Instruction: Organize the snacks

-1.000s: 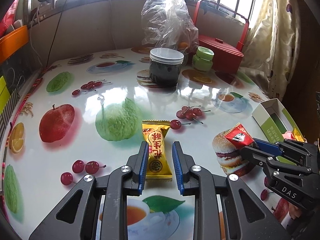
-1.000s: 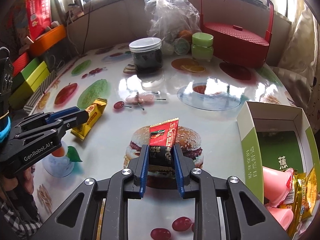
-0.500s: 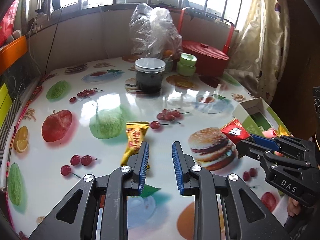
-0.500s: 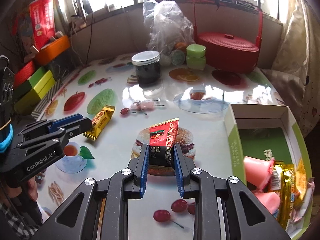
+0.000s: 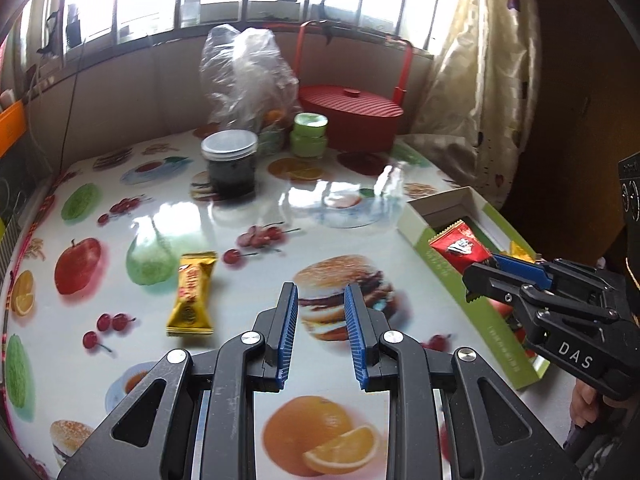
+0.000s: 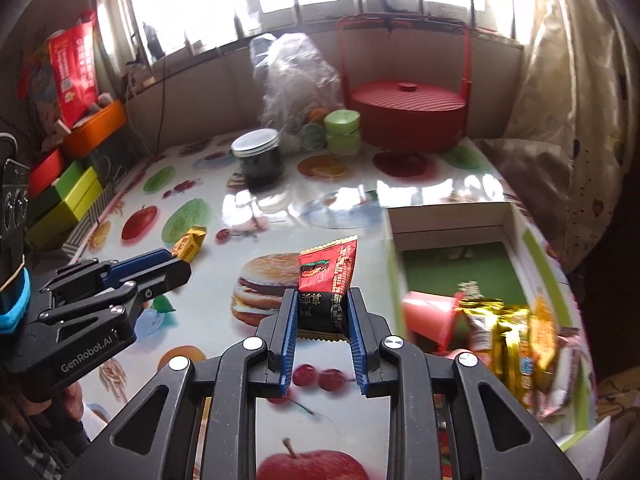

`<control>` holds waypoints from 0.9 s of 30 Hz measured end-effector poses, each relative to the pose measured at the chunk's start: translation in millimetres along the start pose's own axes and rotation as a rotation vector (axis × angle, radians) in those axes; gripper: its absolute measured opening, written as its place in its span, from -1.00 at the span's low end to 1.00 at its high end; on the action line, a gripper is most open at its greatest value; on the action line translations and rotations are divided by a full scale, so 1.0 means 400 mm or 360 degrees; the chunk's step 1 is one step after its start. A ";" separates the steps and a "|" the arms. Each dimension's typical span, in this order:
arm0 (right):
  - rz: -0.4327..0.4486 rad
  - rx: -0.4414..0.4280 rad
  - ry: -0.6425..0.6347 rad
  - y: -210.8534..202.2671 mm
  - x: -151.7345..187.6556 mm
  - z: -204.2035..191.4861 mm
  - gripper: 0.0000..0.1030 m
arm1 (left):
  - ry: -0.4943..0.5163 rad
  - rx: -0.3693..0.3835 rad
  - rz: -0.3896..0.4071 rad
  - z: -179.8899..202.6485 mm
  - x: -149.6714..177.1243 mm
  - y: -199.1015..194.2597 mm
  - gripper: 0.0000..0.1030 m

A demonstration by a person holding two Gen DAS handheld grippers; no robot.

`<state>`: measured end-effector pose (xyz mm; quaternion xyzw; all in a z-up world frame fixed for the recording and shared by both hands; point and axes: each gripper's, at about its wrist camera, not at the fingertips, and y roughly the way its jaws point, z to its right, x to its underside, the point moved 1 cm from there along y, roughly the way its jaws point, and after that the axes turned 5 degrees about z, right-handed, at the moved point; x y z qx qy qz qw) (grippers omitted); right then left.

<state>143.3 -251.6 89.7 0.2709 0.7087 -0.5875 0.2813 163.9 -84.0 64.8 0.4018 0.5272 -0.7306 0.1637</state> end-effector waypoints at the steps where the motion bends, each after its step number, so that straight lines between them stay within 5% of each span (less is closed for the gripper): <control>1: 0.0007 0.0011 0.0008 -0.009 0.000 0.011 -0.56 | 0.0011 0.0012 0.0000 0.014 -0.002 0.000 -0.51; 27: 0.0065 0.0224 0.0238 -0.106 0.040 0.278 -0.56 | 0.0153 0.0275 -0.0095 0.290 -0.025 0.110 -0.51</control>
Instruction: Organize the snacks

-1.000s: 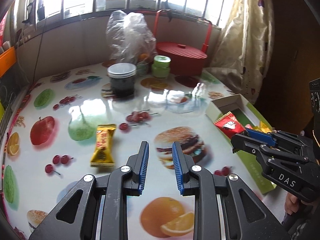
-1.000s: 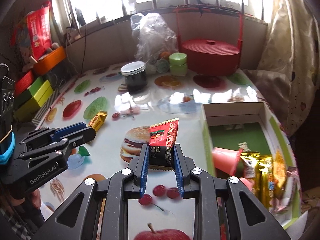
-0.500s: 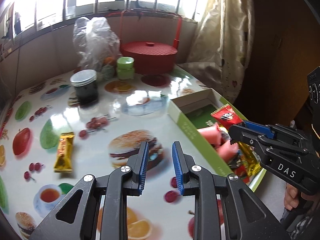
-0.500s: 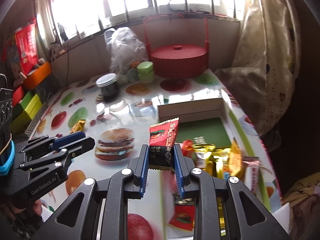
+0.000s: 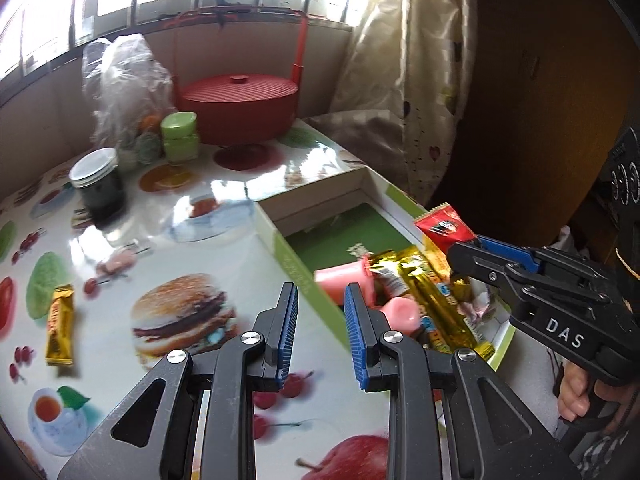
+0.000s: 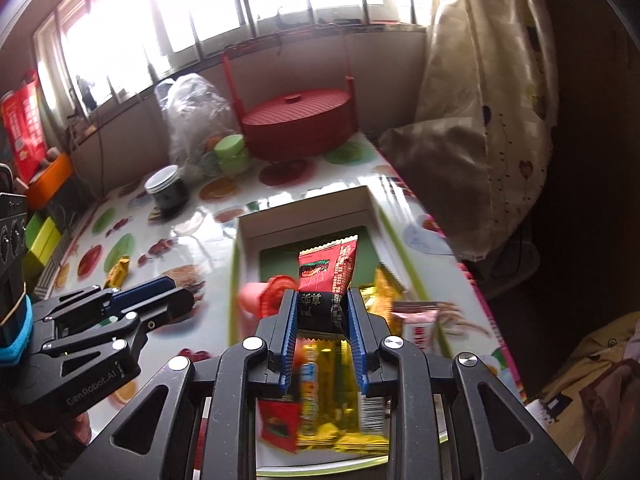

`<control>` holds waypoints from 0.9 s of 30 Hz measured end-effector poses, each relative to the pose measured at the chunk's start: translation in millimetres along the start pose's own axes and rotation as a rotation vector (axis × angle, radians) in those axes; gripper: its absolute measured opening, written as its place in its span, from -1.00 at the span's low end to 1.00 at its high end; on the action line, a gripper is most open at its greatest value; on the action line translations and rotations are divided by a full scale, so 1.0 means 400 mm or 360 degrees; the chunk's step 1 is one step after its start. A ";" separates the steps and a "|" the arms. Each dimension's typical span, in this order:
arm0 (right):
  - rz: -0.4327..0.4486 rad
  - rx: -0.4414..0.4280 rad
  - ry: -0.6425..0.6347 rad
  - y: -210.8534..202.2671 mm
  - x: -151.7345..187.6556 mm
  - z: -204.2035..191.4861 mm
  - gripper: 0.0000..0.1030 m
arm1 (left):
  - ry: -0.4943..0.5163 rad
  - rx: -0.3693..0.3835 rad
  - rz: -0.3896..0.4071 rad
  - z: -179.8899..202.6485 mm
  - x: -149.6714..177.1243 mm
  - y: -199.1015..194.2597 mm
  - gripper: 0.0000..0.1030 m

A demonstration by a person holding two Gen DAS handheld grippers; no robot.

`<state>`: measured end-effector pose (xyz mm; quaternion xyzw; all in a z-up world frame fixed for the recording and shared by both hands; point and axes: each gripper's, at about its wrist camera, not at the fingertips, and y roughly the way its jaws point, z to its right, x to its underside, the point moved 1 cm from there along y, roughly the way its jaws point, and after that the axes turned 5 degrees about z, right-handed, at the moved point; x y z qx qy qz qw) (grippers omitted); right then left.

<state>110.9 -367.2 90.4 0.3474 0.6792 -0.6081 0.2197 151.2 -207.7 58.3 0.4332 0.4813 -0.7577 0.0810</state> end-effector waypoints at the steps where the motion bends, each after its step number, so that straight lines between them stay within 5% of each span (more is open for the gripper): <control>1: -0.0006 0.0007 0.0005 0.004 0.000 0.011 -0.56 | 0.0002 0.0007 -0.0005 0.008 0.000 0.007 -0.51; 13: -0.0057 0.0022 0.0030 0.046 0.015 0.062 -0.56 | 0.0039 0.0053 -0.0063 0.065 0.009 0.054 -0.51; 20: -0.0039 -0.0002 0.0036 0.045 0.012 0.057 -0.56 | 0.0015 0.0033 0.0016 0.019 -0.006 0.012 -0.51; 27: -0.0037 -0.0003 0.0055 0.050 0.009 0.056 -0.56 | -0.0103 -0.0296 0.0040 -0.194 -0.005 -0.032 -0.47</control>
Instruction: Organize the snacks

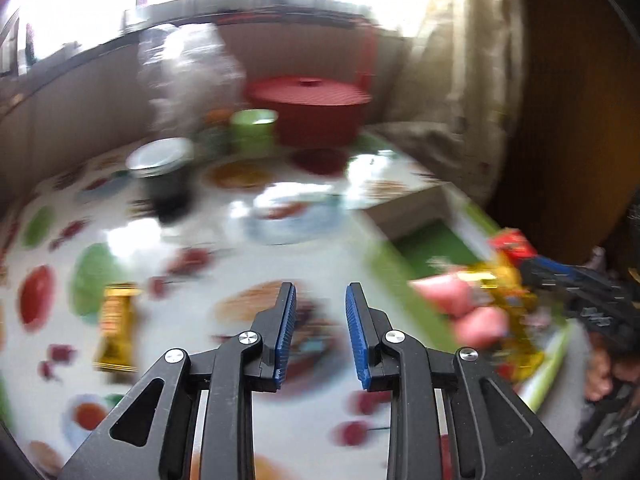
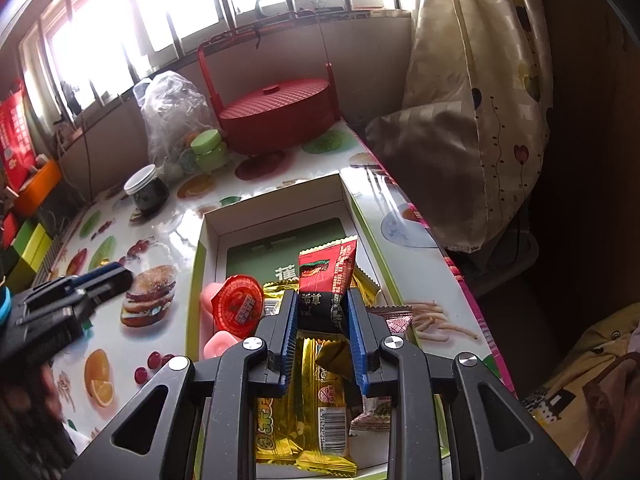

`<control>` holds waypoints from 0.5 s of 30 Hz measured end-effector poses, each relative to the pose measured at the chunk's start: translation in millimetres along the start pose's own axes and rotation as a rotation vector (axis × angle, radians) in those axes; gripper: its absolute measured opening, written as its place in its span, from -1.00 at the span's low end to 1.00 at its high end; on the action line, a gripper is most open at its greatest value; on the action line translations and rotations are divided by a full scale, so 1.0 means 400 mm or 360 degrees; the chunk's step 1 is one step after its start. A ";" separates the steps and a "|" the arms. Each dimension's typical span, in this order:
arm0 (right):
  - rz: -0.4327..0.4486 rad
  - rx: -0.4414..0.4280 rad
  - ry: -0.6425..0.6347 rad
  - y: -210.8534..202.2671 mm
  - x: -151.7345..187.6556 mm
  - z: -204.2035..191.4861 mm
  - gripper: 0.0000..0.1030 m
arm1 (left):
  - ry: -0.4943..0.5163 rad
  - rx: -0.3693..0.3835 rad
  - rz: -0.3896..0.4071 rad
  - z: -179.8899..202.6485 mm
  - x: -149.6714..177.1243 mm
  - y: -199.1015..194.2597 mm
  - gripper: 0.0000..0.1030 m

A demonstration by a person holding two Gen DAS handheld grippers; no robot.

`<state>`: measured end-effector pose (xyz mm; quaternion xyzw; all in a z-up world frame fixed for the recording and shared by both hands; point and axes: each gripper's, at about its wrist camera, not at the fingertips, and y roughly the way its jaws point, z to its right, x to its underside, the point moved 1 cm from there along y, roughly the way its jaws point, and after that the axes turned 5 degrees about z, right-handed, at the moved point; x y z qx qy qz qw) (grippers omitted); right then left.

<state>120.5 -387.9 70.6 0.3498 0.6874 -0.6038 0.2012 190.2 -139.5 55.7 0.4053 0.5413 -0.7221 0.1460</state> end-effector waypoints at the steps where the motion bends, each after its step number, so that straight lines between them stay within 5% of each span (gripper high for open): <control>1: -0.0001 -0.0002 -0.0003 0.001 0.000 0.000 -0.56 | -0.0019 -0.0065 0.0009 -0.037 0.000 -0.002 -0.45; 5: -0.0013 0.0001 -0.0012 0.013 -0.002 -0.007 -0.56 | -0.0077 -0.0197 0.0014 -0.144 0.000 -0.005 0.01; 12: -0.0014 0.0007 -0.0012 0.021 -0.007 -0.018 -0.56 | -0.0147 -0.0378 -0.0047 -0.281 0.034 0.011 0.02; 15: -0.0017 0.0010 -0.0014 0.023 -0.007 -0.021 -0.56 | -0.0191 -0.0368 -0.0095 -0.313 0.052 0.029 0.02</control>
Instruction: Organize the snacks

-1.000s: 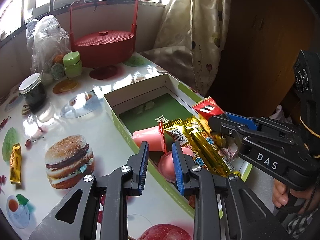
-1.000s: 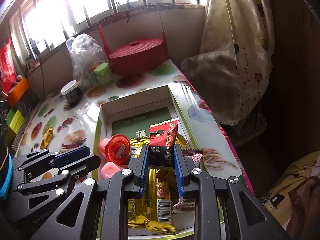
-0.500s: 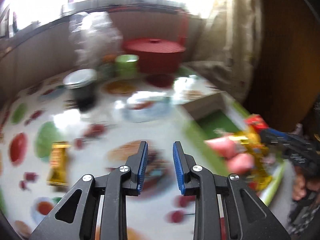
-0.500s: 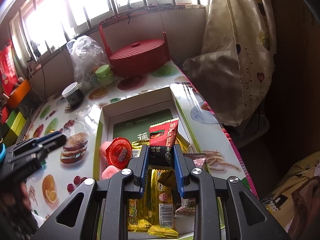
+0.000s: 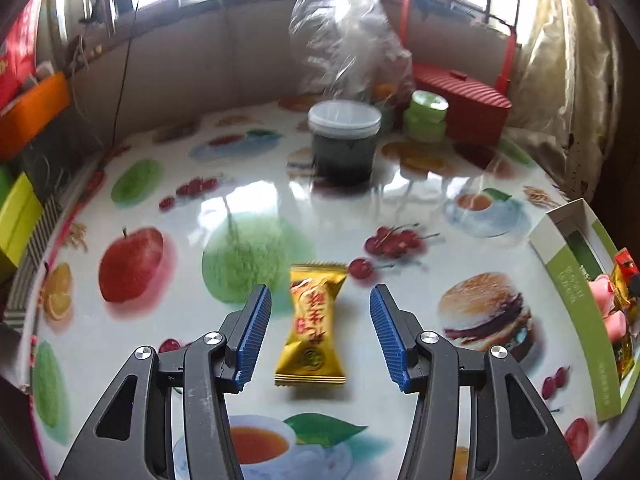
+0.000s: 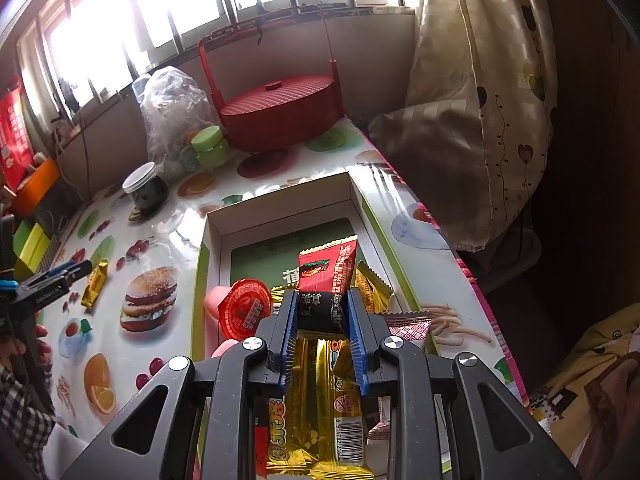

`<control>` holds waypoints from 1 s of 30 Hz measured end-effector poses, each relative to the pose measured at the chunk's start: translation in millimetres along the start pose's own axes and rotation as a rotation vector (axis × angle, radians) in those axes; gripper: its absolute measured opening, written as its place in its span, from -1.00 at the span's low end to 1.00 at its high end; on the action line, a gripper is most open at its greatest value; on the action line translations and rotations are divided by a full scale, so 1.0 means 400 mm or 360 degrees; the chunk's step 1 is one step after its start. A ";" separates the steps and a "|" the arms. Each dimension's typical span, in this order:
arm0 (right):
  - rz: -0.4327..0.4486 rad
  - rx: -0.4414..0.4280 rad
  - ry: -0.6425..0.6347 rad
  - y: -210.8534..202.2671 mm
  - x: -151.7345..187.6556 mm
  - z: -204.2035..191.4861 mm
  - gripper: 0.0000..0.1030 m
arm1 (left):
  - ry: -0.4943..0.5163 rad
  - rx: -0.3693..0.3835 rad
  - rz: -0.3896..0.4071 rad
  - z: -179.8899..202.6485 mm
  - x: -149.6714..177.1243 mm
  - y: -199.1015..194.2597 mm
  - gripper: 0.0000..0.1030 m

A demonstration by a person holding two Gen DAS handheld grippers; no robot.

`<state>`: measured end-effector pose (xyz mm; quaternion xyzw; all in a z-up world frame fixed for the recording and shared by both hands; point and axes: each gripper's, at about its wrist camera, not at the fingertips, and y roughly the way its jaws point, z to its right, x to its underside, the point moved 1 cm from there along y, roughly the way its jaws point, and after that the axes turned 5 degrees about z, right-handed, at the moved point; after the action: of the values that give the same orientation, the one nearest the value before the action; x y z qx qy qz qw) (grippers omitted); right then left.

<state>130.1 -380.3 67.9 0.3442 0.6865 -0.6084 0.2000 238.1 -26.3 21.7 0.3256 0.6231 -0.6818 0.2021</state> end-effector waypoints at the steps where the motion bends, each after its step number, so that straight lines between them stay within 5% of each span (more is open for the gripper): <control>1: 0.0002 -0.0001 0.0002 -0.001 0.000 0.001 -0.56 | -0.0008 -0.0008 -0.0012 -0.002 0.002 0.007 0.02; 16: 0.0002 -0.0001 0.0000 0.001 0.000 -0.001 -0.56 | -0.0004 0.0087 -0.0093 0.003 0.014 0.066 0.00; 22: -0.0005 0.0006 0.0011 0.006 0.005 0.009 -0.56 | 0.0010 0.0073 -0.0085 0.009 0.012 0.066 -0.48; 30: -0.0006 0.0003 0.0013 0.004 0.008 0.009 -0.56 | -0.0005 0.0052 -0.0064 0.015 0.015 0.053 -0.53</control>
<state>128.8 -383.1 63.9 0.3455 0.6874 -0.6082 0.1956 247.2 -34.3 2.3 0.3152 0.6181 -0.6963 0.1840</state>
